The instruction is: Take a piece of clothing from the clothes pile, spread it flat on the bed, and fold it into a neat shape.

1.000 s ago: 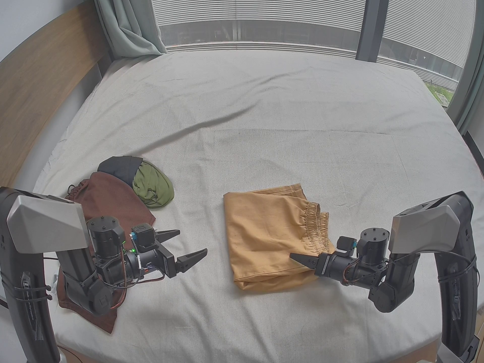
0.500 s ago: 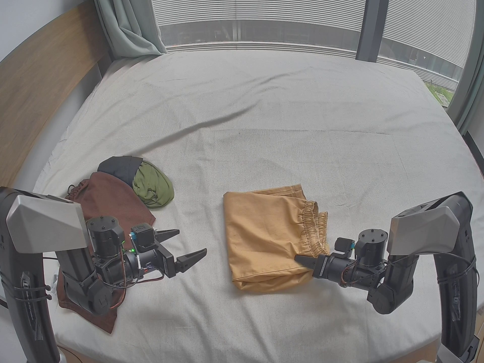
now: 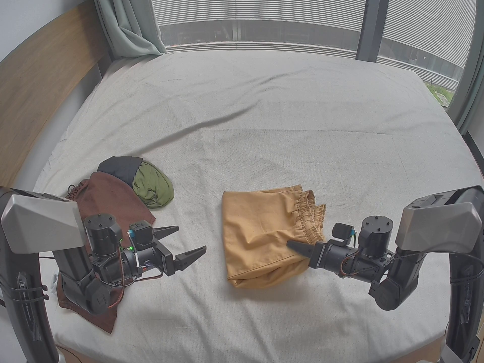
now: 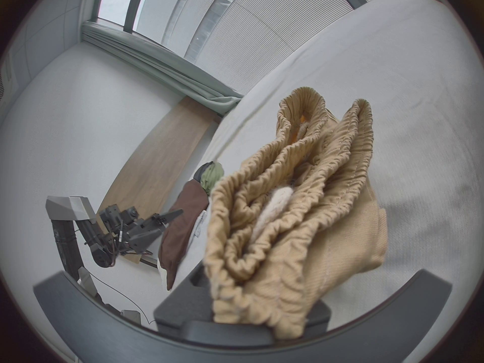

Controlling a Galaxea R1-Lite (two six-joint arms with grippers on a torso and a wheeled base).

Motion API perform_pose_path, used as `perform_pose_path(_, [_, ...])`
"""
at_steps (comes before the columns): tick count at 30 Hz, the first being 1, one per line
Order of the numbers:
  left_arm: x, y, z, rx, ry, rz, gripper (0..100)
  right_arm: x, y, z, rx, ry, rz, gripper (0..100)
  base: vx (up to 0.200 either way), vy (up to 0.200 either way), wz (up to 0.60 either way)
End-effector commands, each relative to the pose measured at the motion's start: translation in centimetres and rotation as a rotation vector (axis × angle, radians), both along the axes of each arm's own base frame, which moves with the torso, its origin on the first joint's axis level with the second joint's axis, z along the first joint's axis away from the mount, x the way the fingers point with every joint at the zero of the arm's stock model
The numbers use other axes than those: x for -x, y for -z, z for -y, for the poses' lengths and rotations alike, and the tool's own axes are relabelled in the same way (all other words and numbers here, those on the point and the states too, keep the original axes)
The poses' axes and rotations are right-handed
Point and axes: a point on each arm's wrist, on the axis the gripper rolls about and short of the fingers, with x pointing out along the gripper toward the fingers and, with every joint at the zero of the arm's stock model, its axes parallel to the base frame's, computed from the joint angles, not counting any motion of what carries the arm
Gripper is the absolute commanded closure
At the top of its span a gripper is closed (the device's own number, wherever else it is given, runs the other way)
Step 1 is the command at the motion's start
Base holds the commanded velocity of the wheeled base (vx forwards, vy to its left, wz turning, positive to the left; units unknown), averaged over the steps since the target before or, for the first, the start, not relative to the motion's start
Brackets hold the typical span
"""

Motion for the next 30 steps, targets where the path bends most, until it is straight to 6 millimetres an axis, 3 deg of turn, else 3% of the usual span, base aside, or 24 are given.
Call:
perform_pose_path(1, [0.0,0.0,-0.2,0.000,-0.004,0.000,0,0.4,-2.9,-0.3,-0.036,-0.018,0.073,100,0.000,0.000,0.00])
perform_pose_path(16, [0.6,-0.3,-0.2,-0.007,0.020,0.008,0,0.2,-6.7,-0.5,-0.096,-0.088,0.185,100,0.000,0.000,0.00])
perform_pose_path(23, [0.6,-0.3,-0.2,-0.008,0.022,0.006,0,-0.6,-7.8,-0.5,-0.124,-0.092,0.230,100,0.000,0.000,0.00])
perform_pose_path(30, [0.6,-0.3,-0.2,-0.008,0.022,0.005,0,-2.5,-10.2,-0.9,-0.203,-0.123,0.298,100,0.000,0.000,0.00])
